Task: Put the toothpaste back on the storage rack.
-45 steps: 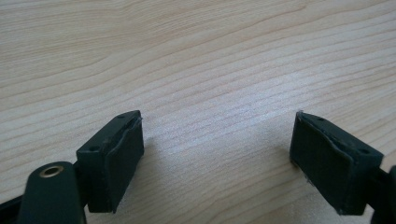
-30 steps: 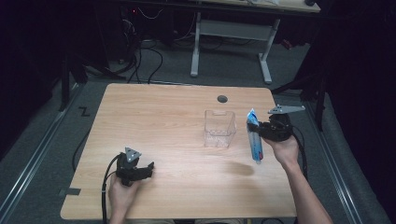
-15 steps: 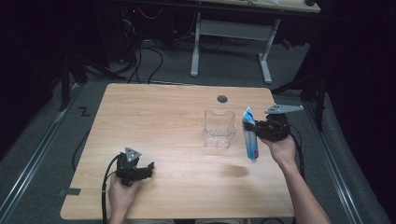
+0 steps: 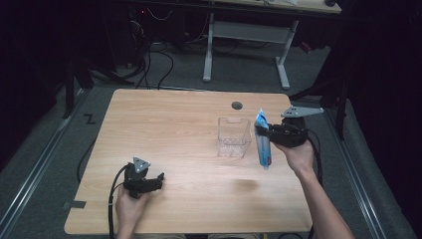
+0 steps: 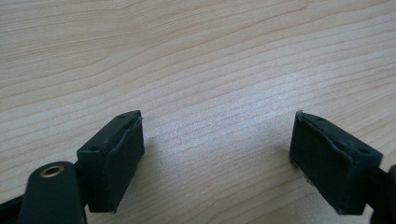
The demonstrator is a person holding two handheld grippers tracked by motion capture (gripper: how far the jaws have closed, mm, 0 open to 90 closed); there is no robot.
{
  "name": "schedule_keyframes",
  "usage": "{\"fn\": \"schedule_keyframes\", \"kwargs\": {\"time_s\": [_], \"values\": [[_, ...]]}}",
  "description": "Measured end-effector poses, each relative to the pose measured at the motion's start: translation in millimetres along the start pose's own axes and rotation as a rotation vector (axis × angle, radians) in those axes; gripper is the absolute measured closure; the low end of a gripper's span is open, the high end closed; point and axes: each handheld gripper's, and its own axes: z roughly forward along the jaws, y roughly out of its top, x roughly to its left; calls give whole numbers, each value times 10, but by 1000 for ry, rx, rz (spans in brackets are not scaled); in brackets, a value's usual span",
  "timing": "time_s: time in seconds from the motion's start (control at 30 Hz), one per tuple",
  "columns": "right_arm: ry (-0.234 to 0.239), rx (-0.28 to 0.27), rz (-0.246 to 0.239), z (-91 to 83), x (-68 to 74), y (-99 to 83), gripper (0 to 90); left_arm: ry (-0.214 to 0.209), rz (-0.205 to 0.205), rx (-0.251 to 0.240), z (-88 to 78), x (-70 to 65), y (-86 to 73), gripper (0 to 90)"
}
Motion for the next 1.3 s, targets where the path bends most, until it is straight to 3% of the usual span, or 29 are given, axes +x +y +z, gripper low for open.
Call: {"fn": "schedule_keyframes", "kwargs": {"time_s": [1.3], "values": [[40, -82, -27, 99, 152, 561, 747, -5, 6, -4, -4, -2, -2, 209]]}}
